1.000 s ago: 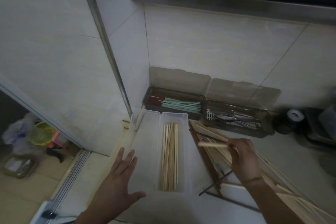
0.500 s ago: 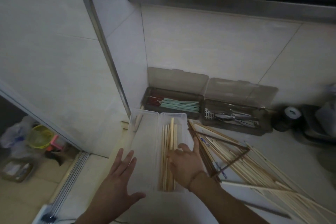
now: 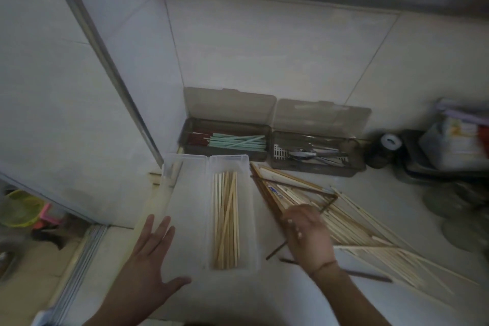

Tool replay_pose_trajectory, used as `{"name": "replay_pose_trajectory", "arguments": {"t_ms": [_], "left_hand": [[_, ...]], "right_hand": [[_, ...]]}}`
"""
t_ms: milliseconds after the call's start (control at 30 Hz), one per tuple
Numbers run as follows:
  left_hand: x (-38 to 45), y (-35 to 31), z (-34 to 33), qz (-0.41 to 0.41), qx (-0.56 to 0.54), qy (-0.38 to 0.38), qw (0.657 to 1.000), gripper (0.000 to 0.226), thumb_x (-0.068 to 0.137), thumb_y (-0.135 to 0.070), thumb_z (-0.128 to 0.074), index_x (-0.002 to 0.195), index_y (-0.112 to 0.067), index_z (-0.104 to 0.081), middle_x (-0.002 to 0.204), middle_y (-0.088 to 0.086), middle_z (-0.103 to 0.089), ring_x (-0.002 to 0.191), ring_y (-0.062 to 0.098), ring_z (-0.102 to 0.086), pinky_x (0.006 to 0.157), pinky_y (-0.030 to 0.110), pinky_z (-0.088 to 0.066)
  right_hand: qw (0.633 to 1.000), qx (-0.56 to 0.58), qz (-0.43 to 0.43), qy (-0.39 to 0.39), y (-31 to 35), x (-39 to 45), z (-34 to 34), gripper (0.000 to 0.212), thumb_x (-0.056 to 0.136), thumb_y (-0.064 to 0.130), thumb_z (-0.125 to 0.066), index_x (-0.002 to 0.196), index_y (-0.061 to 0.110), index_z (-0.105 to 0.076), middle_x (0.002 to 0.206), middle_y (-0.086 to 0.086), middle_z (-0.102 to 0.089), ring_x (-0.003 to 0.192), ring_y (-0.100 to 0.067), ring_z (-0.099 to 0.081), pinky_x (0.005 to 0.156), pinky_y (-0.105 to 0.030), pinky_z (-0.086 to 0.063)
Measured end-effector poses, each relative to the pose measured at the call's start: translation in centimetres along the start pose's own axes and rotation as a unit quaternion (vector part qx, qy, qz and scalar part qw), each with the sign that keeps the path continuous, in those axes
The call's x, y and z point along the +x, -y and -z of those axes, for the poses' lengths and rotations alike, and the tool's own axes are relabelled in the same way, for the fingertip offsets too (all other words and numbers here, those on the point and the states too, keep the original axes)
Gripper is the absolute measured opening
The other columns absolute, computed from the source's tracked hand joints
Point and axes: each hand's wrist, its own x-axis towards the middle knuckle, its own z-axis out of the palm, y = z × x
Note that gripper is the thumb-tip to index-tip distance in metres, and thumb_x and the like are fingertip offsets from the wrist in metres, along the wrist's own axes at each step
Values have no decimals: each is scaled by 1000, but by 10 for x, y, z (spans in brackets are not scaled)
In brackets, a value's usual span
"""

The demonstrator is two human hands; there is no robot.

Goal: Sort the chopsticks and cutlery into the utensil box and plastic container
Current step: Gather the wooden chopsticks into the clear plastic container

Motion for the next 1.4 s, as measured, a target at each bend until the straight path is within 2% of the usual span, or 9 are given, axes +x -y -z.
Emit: {"name": "replay_pose_trajectory", "arguments": {"t_ms": [100,300,567,800,967,1100,1167,1267,1400], "left_hand": [[1,3,-1,-11,-9,-7,1000,105,75,-86,-37,129,3,-56,148,9,-42,145,33,-18,116,25,-12],[3,4,-2,-14,-19,-8,1000,106,74,-87,-36,128,2,-57,147,8,-43,147,28,-15,115,19,-8],[7,5,-1,-38,-27,-16,999,105,77,-86,-34,122,5,-60,140,10,-50,149,17,-8,116,19,-9],[5,9,0,-33,-21,-11,999,105,77,-87,-31,124,3,-60,144,7,-47,149,19,-9,112,17,-12],[4,13,1,-31,-7,9,999,104,78,-86,-28,126,0,-60,147,6,-44,148,24,-11,111,19,-13],[3,17,4,-37,7,21,999,101,79,-85,-25,126,-2,-59,147,7,-44,150,22,-5,112,22,-10],[3,20,6,-44,13,20,999,100,80,-84,-24,124,-1,-60,146,8,-46,150,21,-4,114,22,-8],[-1,26,7,-49,22,26,998,99,79,-84,-27,125,-3,-61,147,6,-44,149,24,-8,114,26,-12],[-7,32,3,-70,-6,9,998,98,80,-83,-31,127,-2,-58,148,7,-43,146,29,-16,113,27,-16]], "right_hand": [[988,-131,-84,13,-55,-31,29,32,60,15,-42,77,17,-69,87,-1,-67,83,-30,-61,68,-31,-47],[953,-260,-81,134,-101,-63,50,46,42,14,-85,86,19,-72,96,-1,-67,95,-24,-52,71,-39,-53],[963,-253,-59,69,-103,-56,42,23,61,17,-80,81,20,-71,97,-1,-68,97,-25,-48,69,-40,-50],[980,-136,43,-137,-53,-17,48,15,92,20,-55,94,14,-69,94,-5,-70,89,-27,-62,78,-38,-48],[948,221,-83,-214,64,44,28,30,92,6,-53,121,10,-49,100,15,-62,75,-7,-63,69,-17,-54],[931,326,-144,-78,114,63,-27,51,91,-3,-47,100,46,-57,97,-3,-58,72,-18,-62,73,-33,-56],[957,241,-153,56,116,61,-56,46,88,-2,-45,106,37,-62,106,-2,-57,85,-20,-61,85,-37,-53],[962,46,-138,230,115,53,-85,51,85,-8,-47,130,14,-54,128,-8,-49,109,-22,-57,104,-21,-38],[917,-55,-130,372,125,48,-92,45,85,-4,-46,128,7,-49,128,-14,-50,110,-28,-56,97,-32,-45]]}}
